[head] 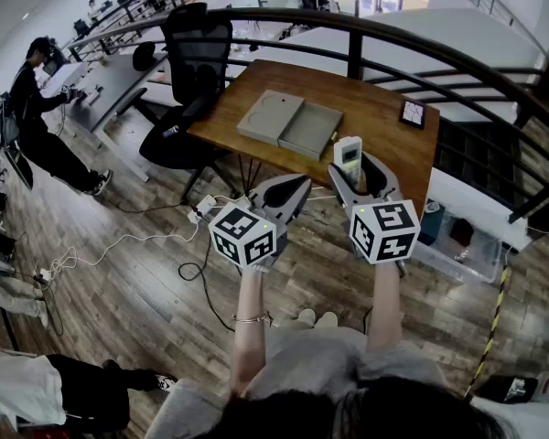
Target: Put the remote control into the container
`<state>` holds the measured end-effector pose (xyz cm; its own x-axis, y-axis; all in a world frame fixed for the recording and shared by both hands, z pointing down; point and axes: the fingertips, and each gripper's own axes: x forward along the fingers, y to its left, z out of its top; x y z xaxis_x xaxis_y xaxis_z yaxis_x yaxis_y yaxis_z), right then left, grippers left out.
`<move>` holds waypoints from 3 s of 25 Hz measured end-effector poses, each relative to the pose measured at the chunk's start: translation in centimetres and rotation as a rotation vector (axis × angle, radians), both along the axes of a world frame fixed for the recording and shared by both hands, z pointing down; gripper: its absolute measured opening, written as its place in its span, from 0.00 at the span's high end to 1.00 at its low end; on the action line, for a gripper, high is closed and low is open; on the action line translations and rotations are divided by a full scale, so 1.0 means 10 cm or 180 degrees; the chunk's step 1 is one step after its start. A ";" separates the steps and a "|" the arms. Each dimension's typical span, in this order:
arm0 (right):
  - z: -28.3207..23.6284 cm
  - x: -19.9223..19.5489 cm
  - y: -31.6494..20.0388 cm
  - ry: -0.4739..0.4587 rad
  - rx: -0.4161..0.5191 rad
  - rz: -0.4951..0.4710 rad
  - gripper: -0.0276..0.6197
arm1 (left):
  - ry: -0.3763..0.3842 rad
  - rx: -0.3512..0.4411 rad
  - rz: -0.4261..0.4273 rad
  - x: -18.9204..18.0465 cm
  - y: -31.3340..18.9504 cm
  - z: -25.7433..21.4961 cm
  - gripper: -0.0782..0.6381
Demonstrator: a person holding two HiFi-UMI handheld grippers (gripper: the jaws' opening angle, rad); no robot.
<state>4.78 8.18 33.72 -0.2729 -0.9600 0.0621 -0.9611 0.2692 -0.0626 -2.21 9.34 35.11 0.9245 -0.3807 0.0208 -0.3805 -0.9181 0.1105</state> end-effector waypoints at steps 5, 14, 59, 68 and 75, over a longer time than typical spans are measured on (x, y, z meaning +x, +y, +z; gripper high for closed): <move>0.06 0.06 0.02 0.0023 -0.0040 -0.0020 0.58 | -0.0011 -0.0004 -0.0011 0.07 0.03 0.02 0.89; 0.13 0.23 0.09 0.0006 -0.0076 -0.0086 0.58 | -0.0015 -0.0033 -0.0112 0.21 0.14 0.07 0.89; 0.34 0.08 -1.57 0.0016 -0.0265 0.0048 0.58 | -0.0111 -0.0177 0.0229 0.08 -1.56 0.31 0.89; 0.42 -0.06 -1.79 0.0025 -0.0300 0.0178 0.58 | -0.0083 -0.0190 0.0363 -0.04 -1.80 0.35 0.89; 0.50 -0.12 -1.88 0.0157 -0.0363 0.0216 0.58 | -0.0054 -0.0247 0.0426 -0.08 -1.93 0.43 0.89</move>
